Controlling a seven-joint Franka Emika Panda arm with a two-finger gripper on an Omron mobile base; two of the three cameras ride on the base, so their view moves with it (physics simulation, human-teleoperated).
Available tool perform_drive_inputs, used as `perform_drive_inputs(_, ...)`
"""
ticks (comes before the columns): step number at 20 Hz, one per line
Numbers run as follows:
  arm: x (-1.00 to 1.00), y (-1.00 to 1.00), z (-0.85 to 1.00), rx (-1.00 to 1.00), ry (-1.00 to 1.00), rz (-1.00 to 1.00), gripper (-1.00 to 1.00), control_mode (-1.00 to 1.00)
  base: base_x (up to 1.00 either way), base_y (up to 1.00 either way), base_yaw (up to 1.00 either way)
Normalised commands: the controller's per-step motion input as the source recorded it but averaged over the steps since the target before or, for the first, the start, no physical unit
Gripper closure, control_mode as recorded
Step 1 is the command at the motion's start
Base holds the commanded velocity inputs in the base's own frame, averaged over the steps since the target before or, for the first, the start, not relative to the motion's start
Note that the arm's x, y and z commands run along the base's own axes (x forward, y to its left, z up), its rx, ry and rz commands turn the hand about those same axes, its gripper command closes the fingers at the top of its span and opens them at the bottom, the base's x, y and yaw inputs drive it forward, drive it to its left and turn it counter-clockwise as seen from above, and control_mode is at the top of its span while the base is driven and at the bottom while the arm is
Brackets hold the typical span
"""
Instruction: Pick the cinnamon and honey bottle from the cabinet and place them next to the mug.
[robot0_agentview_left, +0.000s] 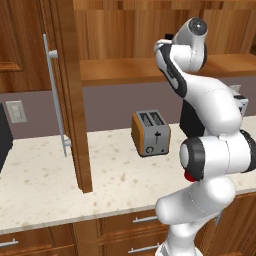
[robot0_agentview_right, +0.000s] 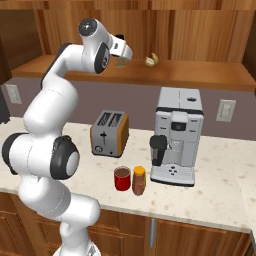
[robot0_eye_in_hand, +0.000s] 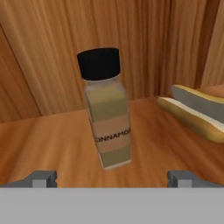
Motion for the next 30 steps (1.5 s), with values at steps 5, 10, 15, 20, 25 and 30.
perform_drive_inputs(5, 0.01, 0.0, -0.01, 0.0, 0.0, 0.0, -1.0, -1.0, 0.0, 0.0, 0.0)
perform_drive_inputs(10, 0.0, 0.0, -0.24, 0.0, 0.0, 0.0, -1.0, -1.0, 0.0, 0.0, 0.0)
perform_drive_inputs(15, 0.0, 0.0, -0.18, 0.0, 0.0, 0.0, -1.0, -1.0, 0.0, 0.0, 0.0)
perform_drive_inputs(20, 0.12, 0.0, 0.0, 0.0, 0.0, 0.0, -1.0, -1.0, 0.0, 0.0, 0.0)
perform_drive_inputs(25, 0.23, -0.01, 0.0, 0.0, 0.0, 0.0, -1.0, -1.0, 0.0, 0.0, 0.0)
perform_drive_inputs(30, 0.1, 0.0, 0.0, 0.0, 0.0, 0.0, -1.0, -1.0, 0.0, 0.0, 0.0)
